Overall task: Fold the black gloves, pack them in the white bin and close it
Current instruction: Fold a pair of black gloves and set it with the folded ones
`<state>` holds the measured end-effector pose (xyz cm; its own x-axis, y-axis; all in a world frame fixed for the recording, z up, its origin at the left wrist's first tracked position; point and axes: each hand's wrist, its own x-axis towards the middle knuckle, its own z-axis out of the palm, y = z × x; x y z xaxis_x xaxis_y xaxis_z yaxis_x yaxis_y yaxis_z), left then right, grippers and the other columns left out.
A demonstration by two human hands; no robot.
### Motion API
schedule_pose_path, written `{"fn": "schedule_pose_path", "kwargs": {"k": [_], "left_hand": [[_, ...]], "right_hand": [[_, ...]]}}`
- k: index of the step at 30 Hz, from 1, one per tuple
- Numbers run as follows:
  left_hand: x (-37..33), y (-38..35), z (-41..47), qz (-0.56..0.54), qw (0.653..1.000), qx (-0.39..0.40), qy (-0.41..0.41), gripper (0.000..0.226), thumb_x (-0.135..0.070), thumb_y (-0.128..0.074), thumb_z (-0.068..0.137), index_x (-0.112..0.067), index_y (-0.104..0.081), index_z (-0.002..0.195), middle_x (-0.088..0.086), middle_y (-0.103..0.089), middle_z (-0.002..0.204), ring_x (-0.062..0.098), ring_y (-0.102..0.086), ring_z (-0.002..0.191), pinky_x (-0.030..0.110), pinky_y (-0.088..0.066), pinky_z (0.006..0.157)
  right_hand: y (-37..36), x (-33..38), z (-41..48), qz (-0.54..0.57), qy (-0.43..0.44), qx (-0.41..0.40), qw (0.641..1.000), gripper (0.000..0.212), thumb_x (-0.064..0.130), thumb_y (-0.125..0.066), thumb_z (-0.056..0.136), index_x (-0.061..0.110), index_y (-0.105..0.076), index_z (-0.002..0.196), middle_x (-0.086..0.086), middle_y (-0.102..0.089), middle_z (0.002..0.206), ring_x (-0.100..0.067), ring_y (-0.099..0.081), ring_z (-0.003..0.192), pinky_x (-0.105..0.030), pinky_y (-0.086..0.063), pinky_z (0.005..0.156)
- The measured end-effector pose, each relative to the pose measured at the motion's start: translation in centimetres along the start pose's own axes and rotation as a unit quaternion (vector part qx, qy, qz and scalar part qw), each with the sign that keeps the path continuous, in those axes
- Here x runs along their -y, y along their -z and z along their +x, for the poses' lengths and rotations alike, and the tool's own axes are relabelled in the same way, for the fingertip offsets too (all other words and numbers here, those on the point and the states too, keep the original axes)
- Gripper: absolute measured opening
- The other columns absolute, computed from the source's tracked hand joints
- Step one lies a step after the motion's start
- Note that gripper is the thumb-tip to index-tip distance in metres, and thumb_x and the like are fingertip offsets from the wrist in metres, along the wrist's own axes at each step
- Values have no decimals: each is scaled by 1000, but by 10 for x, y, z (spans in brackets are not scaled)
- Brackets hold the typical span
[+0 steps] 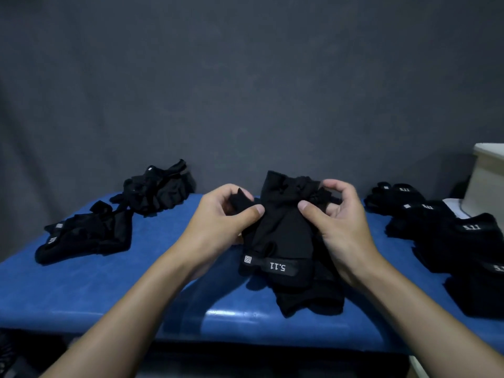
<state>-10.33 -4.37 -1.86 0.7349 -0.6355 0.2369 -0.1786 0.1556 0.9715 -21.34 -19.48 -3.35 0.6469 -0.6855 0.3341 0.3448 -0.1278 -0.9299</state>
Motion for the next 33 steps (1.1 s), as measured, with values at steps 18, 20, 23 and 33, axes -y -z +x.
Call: {"fn": "schedule_pose_path", "kwargs": {"k": [18,20,23,33], "left_hand": [[4,-24,-11,-16,998,-41,47,13,-6,-65,93,-14,-57,99,0,-66,77,13,-63,66,29,-52,62],[2,-23,-13,-15,999,-21,42,18,0,-64,92,-13,-59,103,-1,-67,74,17,-66,69,30,-55,63],[1,-23,-16,30,998,12,57,21,6,-64,90,-9,-63,105,14,-69,91,21,-66,71,32,-58,67],[7,-17,-24,148,980,56,119,22,-10,-71,89,-14,-68,110,8,-77,89,19,-70,67,31,-58,86]], "right_hand": [[35,14,-18,-49,-66,114,990,38,-3,-69,84,10,-62,119,0,-76,98,-17,-74,80,-22,-57,66],[39,15,-17,-59,-86,110,989,43,-1,-71,84,12,-60,124,4,-76,97,-16,-74,84,-22,-57,70],[45,15,-18,-134,-125,132,974,51,10,-76,81,14,-58,129,2,-73,109,-15,-73,94,-30,-58,87],[56,21,-29,-279,-102,140,944,42,35,-79,77,29,-64,115,-3,-68,74,-11,-61,67,-37,-52,69]]}}
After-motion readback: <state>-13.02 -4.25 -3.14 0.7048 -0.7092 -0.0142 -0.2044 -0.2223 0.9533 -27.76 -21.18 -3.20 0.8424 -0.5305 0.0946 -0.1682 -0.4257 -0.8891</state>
